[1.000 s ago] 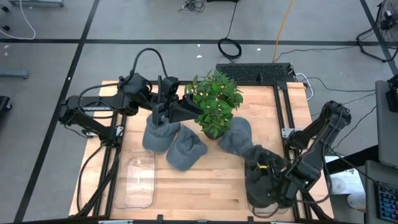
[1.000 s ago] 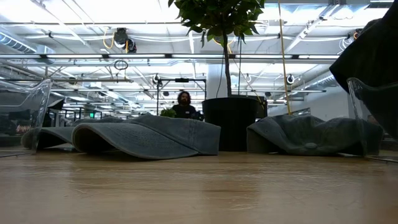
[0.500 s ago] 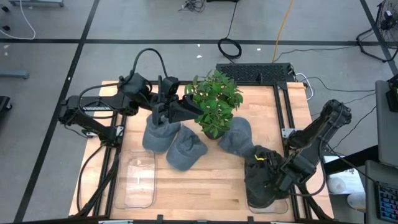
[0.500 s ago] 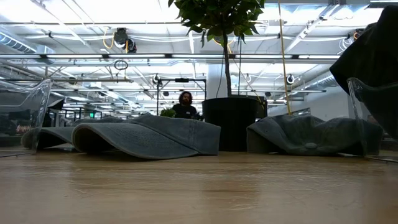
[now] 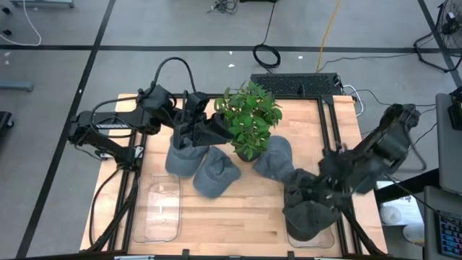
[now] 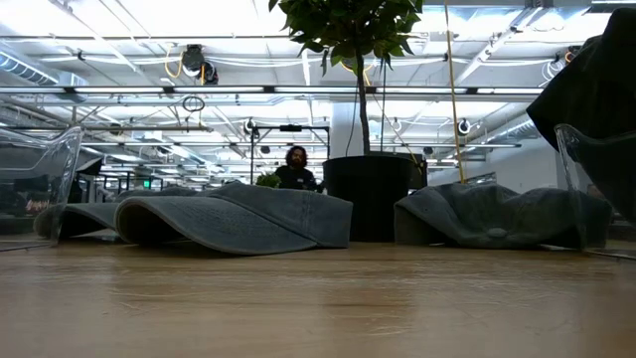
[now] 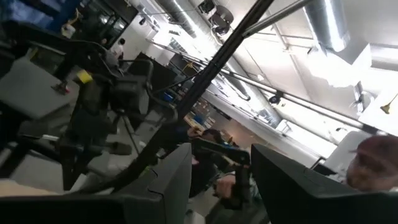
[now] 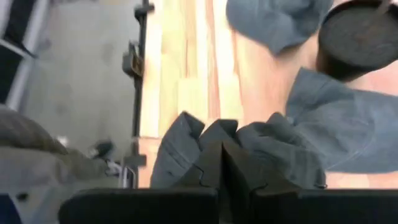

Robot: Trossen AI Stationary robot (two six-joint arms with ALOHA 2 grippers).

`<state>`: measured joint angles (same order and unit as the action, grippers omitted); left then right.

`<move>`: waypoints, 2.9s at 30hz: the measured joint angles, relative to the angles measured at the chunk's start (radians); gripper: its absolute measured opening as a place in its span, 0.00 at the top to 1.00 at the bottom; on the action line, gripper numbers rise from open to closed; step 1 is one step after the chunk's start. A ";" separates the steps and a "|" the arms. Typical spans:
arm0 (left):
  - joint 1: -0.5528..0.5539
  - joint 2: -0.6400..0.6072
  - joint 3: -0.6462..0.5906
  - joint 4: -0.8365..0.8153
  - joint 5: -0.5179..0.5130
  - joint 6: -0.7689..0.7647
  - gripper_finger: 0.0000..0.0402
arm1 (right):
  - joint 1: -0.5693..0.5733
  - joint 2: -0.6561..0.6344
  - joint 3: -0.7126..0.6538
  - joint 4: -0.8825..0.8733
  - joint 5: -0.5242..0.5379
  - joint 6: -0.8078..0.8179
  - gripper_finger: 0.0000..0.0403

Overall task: Pick & Place hat
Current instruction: Put the right blue cap into the left transparent bin

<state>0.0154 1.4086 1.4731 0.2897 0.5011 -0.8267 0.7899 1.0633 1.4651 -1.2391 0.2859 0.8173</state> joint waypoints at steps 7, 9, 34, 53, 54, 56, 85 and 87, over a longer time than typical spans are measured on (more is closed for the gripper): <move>0.014 0.000 0.000 0.057 0.000 0.051 0.56 | -0.112 -0.118 0.000 -0.014 0.043 -0.123 1.00; 0.018 0.000 0.000 0.073 -0.001 0.059 0.56 | -0.155 -0.133 0.000 -0.034 0.081 -0.174 1.00; 0.043 0.000 0.000 0.082 -0.003 0.123 0.56 | -1.204 -0.020 0.000 0.040 -0.054 -1.041 0.89; 0.043 0.000 0.000 0.082 0.000 0.107 0.56 | -1.759 0.361 0.000 0.052 -0.681 -1.250 0.50; 0.043 0.000 0.000 0.082 0.000 0.107 0.56 | -1.765 0.386 0.000 0.047 -0.695 -1.255 0.50; 0.043 0.000 0.000 0.082 0.000 0.106 0.56 | -1.776 0.436 0.000 0.038 -0.742 -1.261 0.50; 0.043 0.000 0.000 0.082 0.123 0.063 0.56 | -1.737 0.711 -0.133 0.090 -0.866 -1.332 0.50; 0.043 0.000 0.000 0.082 0.123 0.065 0.56 | -1.736 0.715 -0.136 0.097 -0.859 -1.322 0.50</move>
<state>0.0586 1.4086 1.4731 0.3714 0.6243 -0.7620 -0.9460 1.7787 1.3286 -1.1421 -0.5731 -0.5049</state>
